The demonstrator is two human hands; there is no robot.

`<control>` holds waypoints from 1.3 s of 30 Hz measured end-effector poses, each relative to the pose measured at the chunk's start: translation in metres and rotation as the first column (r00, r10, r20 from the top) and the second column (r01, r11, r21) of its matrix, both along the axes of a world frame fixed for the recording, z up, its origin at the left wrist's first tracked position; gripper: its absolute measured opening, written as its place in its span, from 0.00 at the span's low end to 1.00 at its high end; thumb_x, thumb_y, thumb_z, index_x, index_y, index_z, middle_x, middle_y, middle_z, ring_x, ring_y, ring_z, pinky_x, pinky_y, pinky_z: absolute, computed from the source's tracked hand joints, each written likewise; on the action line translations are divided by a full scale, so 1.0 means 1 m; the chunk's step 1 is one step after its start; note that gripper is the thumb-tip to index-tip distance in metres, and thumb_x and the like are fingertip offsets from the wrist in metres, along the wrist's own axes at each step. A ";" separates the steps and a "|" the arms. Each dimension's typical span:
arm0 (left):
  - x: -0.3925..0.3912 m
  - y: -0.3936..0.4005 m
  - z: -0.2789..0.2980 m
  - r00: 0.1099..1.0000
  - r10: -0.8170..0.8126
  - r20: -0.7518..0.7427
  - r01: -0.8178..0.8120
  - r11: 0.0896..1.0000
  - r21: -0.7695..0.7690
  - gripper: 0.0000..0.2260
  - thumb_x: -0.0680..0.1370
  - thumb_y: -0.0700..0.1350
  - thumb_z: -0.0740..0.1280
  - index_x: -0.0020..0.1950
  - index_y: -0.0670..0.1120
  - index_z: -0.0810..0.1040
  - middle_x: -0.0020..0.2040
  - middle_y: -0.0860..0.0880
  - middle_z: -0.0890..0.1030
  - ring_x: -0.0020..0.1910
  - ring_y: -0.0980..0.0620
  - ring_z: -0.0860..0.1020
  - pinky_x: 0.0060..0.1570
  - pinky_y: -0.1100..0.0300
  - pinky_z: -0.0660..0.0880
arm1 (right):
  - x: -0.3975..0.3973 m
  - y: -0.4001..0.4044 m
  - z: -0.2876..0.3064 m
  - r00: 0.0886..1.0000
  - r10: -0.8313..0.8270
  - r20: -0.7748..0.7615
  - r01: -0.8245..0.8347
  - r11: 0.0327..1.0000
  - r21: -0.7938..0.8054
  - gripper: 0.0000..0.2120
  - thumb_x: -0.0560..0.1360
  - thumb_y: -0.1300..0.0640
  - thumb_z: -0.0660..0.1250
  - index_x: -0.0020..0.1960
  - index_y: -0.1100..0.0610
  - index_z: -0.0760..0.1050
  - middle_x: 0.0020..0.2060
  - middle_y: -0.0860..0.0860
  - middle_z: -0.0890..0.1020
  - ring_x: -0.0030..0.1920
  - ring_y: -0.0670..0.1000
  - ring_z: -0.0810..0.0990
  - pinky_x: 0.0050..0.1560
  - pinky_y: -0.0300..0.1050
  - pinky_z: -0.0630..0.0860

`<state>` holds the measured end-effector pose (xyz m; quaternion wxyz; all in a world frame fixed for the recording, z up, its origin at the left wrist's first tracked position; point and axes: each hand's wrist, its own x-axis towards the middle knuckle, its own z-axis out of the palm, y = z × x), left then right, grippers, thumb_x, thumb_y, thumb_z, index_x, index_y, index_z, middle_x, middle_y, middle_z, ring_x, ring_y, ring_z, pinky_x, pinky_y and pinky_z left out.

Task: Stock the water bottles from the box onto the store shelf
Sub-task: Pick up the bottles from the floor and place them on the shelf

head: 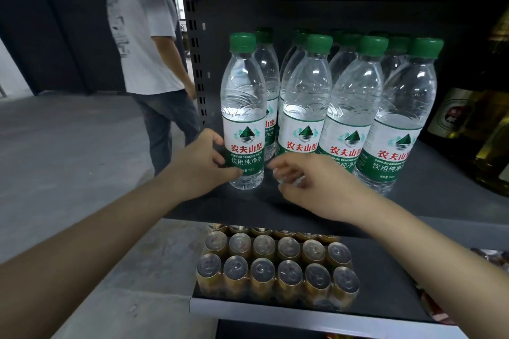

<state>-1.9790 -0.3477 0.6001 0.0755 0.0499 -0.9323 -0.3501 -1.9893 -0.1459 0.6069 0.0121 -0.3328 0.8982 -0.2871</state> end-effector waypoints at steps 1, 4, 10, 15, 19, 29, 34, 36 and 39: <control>0.000 0.002 -0.002 1.000 0.020 -0.013 -0.020 1.000 -0.006 0.23 0.68 0.49 0.75 0.54 0.48 0.65 0.43 0.51 0.76 0.46 0.52 0.77 0.51 0.52 0.76 | 0.001 0.002 -0.001 1.000 0.006 -0.023 -0.005 0.999 0.039 0.14 0.73 0.60 0.65 0.58 0.52 0.75 0.45 0.46 0.80 0.46 0.47 0.78 0.51 0.43 0.76; -0.002 0.009 -0.006 0.996 0.064 -0.056 -0.064 0.998 -0.011 0.24 0.67 0.50 0.75 0.53 0.46 0.65 0.41 0.53 0.76 0.42 0.53 0.77 0.49 0.51 0.76 | 0.002 0.008 -0.003 0.995 0.030 -0.091 -0.015 0.986 0.167 0.10 0.73 0.57 0.65 0.54 0.52 0.76 0.39 0.45 0.78 0.39 0.46 0.76 0.45 0.42 0.75; -0.009 0.018 -0.013 0.987 0.099 -0.125 -0.090 0.993 0.081 0.26 0.65 0.47 0.77 0.53 0.43 0.66 0.48 0.48 0.80 0.46 0.50 0.80 0.48 0.47 0.78 | 0.004 0.017 -0.002 0.993 0.061 -0.097 -0.035 0.967 0.254 0.08 0.73 0.54 0.65 0.52 0.50 0.76 0.38 0.43 0.78 0.38 0.44 0.74 0.42 0.41 0.74; -0.014 0.019 -0.018 0.984 0.109 -0.144 -0.094 0.990 0.109 0.27 0.65 0.45 0.77 0.54 0.44 0.65 0.51 0.47 0.79 0.49 0.48 0.79 0.52 0.45 0.77 | 0.003 0.019 -0.003 0.994 0.065 -0.085 -0.037 0.956 0.292 0.08 0.73 0.54 0.64 0.52 0.49 0.75 0.40 0.44 0.79 0.39 0.44 0.74 0.41 0.39 0.72; -0.019 0.017 -0.020 0.985 0.099 -0.142 -0.081 0.989 0.126 0.26 0.65 0.45 0.77 0.54 0.45 0.64 0.52 0.47 0.80 0.49 0.48 0.80 0.51 0.45 0.78 | 0.002 0.020 -0.001 0.994 0.076 -0.082 -0.050 0.959 0.278 0.09 0.73 0.55 0.64 0.52 0.50 0.76 0.40 0.45 0.79 0.40 0.45 0.75 0.43 0.40 0.74; -0.024 0.020 -0.023 0.986 0.068 -0.149 -0.051 0.992 0.112 0.25 0.66 0.47 0.77 0.54 0.46 0.64 0.52 0.49 0.80 0.48 0.50 0.80 0.51 0.46 0.78 | 0.004 0.023 -0.002 0.993 0.089 -0.078 -0.067 0.965 0.253 0.08 0.73 0.55 0.64 0.52 0.50 0.76 0.38 0.42 0.77 0.39 0.44 0.76 0.43 0.42 0.75; -0.027 0.024 -0.025 0.984 0.061 -0.167 -0.044 0.994 0.104 0.24 0.67 0.47 0.76 0.53 0.47 0.64 0.50 0.51 0.80 0.46 0.50 0.80 0.50 0.49 0.77 | 0.005 0.024 -0.003 0.994 0.086 -0.069 -0.066 0.964 0.257 0.08 0.73 0.54 0.64 0.52 0.49 0.76 0.38 0.41 0.78 0.40 0.43 0.76 0.43 0.42 0.76; -0.028 0.026 -0.025 0.983 0.066 -0.170 -0.049 0.994 0.101 0.24 0.67 0.48 0.76 0.53 0.47 0.64 0.50 0.51 0.79 0.46 0.50 0.80 0.47 0.52 0.76 | 0.005 0.025 -0.003 0.994 0.085 -0.062 -0.066 0.964 0.256 0.08 0.73 0.55 0.64 0.52 0.49 0.76 0.39 0.42 0.78 0.39 0.43 0.76 0.43 0.42 0.76; -0.029 0.028 -0.024 0.982 0.070 -0.176 -0.056 0.995 0.084 0.24 0.67 0.47 0.76 0.52 0.46 0.64 0.49 0.51 0.78 0.45 0.50 0.79 0.43 0.56 0.72 | 0.005 0.027 -0.004 0.995 0.085 -0.058 -0.068 0.965 0.252 0.08 0.73 0.55 0.64 0.52 0.50 0.76 0.38 0.42 0.78 0.39 0.43 0.76 0.43 0.41 0.75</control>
